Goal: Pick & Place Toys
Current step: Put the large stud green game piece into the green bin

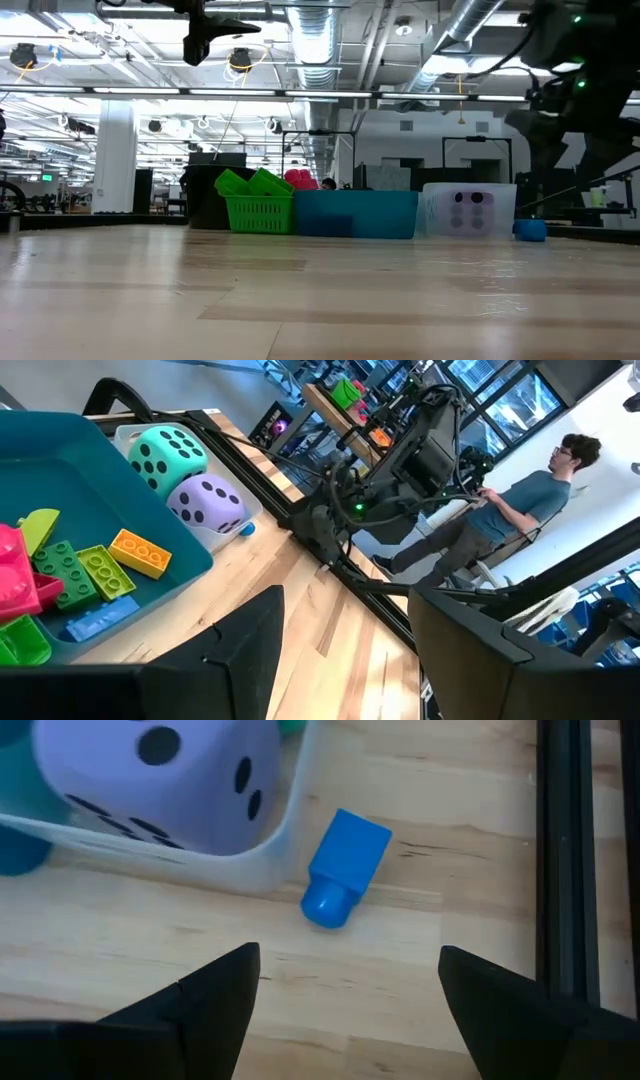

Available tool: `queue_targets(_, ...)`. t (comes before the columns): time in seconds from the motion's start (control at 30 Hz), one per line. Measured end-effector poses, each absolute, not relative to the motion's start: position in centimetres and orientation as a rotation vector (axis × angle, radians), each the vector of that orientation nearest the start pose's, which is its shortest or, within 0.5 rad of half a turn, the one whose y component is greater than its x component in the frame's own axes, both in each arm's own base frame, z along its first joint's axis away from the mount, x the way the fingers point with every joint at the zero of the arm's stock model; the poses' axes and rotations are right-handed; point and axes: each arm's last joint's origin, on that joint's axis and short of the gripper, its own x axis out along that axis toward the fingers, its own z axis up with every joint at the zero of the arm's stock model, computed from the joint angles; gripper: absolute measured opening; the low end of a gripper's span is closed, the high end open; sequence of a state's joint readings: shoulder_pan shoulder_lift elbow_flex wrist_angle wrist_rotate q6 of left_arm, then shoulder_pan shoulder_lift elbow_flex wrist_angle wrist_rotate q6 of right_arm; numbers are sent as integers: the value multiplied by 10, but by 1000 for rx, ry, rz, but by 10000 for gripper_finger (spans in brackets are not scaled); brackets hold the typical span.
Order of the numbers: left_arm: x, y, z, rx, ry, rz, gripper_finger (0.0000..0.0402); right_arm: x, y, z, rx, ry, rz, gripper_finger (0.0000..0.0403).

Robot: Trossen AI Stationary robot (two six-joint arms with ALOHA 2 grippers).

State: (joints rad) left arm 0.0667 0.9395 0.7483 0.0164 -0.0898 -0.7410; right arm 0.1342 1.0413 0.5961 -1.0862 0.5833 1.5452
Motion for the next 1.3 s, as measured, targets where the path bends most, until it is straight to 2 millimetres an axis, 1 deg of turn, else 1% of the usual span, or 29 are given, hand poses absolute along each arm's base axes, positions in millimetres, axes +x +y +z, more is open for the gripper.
queue_targets(0.3,211,17,312,-736,109,213,208,153,-14,185,751,758,-1267,301)
queue_targets(0.37,211,17,312,-736,109,213,208,151,-18,181,766,760,-1285,301)
queue_targets(0.47,211,17,312,-736,109,213,208,144,-23,167,816,810,-1308,301)
queue_targets(0.63,211,17,312,-736,109,213,208,142,-23,150,881,801,-1283,301)
queue_targets(0.93,211,17,312,-736,109,213,208,140,-28,142,908,767,-1295,301)
queue_targets(1.17,211,17,312,-736,109,213,208,140,-33,130,967,689,-1282,301)
queue_targets(1.3,211,17,312,-736,109,213,208,136,-37,126,987,678,-1322,301)
